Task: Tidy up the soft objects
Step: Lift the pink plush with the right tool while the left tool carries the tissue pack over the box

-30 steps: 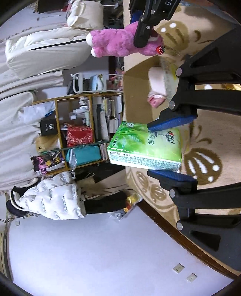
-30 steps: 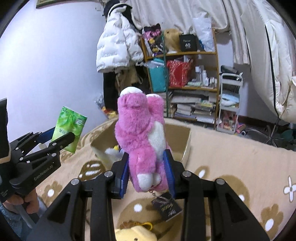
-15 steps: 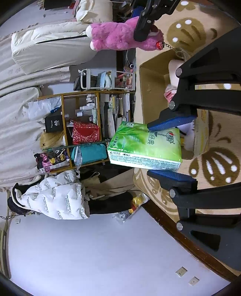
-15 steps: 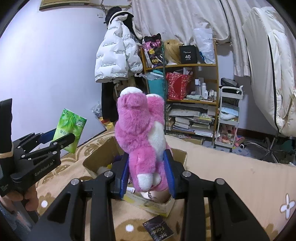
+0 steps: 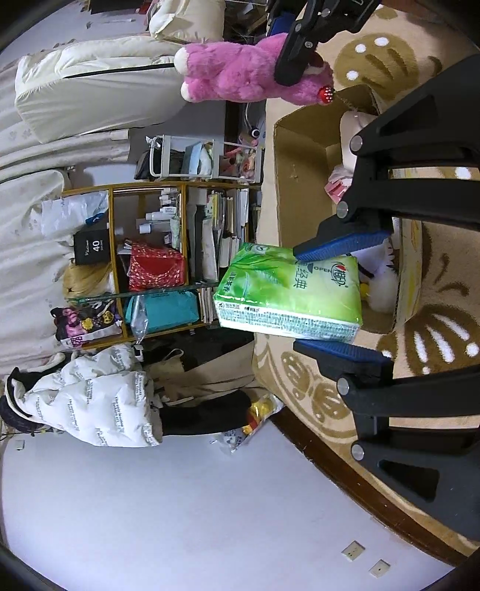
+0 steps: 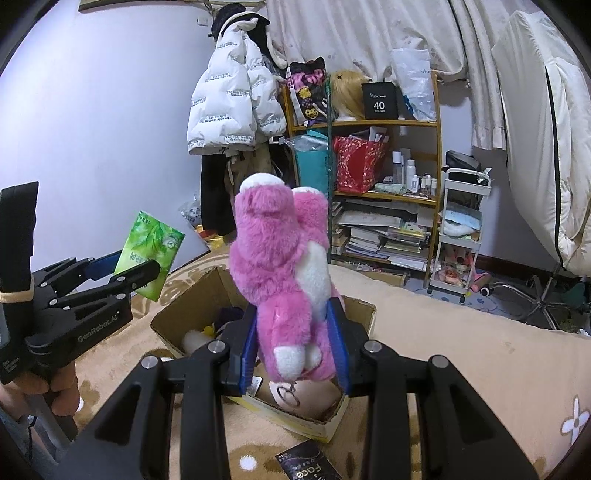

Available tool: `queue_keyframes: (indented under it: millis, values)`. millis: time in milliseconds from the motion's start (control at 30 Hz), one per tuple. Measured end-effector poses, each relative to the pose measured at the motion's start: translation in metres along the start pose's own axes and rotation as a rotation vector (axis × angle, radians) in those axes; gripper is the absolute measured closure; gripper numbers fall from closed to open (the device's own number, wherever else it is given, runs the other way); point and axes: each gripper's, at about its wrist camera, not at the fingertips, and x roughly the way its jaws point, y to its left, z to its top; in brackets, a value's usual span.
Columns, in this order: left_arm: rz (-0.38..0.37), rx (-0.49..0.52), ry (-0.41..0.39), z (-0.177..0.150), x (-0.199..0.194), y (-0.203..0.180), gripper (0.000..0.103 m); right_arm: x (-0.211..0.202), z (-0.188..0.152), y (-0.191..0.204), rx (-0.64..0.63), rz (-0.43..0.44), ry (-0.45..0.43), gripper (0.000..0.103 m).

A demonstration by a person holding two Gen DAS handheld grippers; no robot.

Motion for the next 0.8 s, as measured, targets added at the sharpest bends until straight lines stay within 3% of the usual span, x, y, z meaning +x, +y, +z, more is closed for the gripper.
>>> queue_keyframes:
  millis: [800]
  values:
    - [-0.074,-0.003,0.091,-0.009,0.03,-0.007,0.061,0.037,-0.013,-0.004,0.001,-0.003,0.083,0.066]
